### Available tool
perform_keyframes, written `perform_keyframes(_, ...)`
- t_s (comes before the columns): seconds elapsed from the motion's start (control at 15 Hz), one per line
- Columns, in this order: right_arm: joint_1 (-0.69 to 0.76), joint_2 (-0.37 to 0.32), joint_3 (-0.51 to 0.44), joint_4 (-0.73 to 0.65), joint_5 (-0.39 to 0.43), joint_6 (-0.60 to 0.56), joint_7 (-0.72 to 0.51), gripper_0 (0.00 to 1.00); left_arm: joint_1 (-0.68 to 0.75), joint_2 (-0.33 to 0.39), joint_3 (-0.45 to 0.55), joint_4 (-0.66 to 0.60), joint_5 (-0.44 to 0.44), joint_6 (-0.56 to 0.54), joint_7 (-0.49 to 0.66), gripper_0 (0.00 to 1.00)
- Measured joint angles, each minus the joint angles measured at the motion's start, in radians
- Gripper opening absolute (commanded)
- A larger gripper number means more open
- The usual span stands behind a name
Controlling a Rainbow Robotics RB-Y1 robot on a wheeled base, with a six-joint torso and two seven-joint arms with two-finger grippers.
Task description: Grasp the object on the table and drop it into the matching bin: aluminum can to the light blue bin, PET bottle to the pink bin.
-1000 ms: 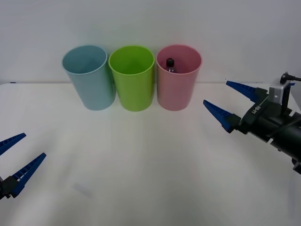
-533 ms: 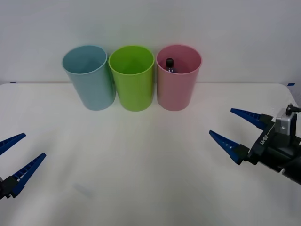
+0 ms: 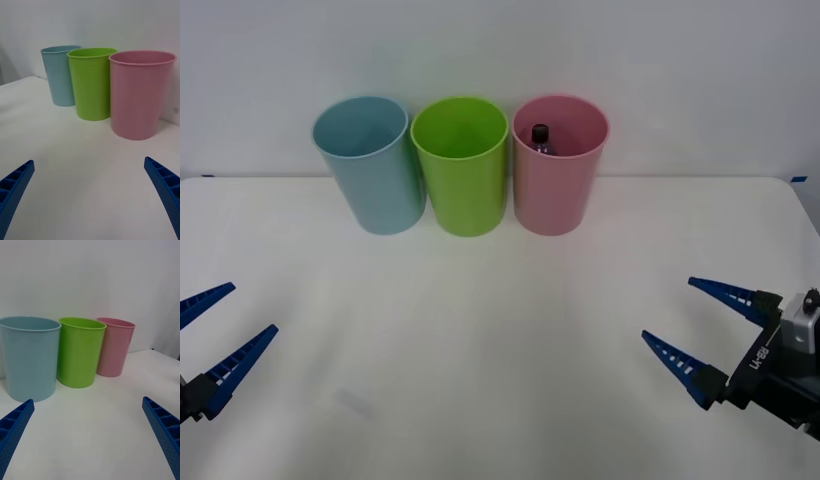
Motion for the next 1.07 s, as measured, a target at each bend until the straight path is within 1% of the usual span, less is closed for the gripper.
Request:
perform_keyframes(0.2, 0.019, 0.029, -0.049, 0.046, 0.001, -0.119, 0.004, 1.00, 0.000, 0.000, 0.000, 0.000, 0.000, 0.000, 0.000, 1.00)
perform_keyframes(0.6, 0.016, 0.032, -0.146, 0.155, -0.019, -0.313, 0.034, 1.00, 0.000, 0.000, 0.000, 0.000, 0.000, 0.000, 0.000, 1.00)
perform_keyframes(0.8, 0.018, 0.033, -0.174, 0.229, -0.048, -0.364, 0.057, 1.00, 0.000, 0.000, 0.000, 0.000, 0.000, 0.000, 0.000, 1.00)
perform_keyframes(1.07, 0.019, 0.034, -0.192, 0.300, -0.084, -0.389, 0.085, 1.00, 0.000, 0.000, 0.000, 0.000, 0.000, 0.000, 0.000, 1.00)
